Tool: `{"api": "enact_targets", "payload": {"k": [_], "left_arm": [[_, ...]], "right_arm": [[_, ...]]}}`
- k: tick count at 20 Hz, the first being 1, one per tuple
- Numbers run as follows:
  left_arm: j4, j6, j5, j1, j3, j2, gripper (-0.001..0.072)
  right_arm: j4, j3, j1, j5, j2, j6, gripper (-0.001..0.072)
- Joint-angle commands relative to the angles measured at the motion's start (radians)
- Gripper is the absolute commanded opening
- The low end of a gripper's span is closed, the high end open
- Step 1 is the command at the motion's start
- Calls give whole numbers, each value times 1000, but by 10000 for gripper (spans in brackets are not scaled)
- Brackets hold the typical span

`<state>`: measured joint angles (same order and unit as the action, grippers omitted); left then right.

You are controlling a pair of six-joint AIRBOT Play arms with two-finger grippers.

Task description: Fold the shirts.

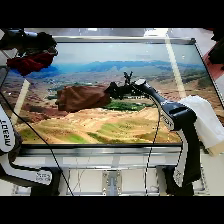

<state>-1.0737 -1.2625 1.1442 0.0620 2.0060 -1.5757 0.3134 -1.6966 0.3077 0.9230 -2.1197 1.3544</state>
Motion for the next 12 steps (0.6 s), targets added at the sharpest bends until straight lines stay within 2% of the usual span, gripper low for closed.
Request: {"api": "enact_targets", "payload": {"k": [1,4,7,9,12], "left_arm": [[-1,6,8,1,1,0,10],[-4,7,33,1,1,0,11],[-5,6,39,1,1,0,11],[-5,6,45,1,1,0,10],[-3,6,48,1,1,0,10]], "right_arm": [[-145,0,14,-82,-6,-97,40],[-222,-4,-10,-53,-5,-160,29],[-131,-40,-68,27,26,-166,27],[-29,-44,-140,42,96,-100,26],[264,-43,-290,132,264,49,26]]}}
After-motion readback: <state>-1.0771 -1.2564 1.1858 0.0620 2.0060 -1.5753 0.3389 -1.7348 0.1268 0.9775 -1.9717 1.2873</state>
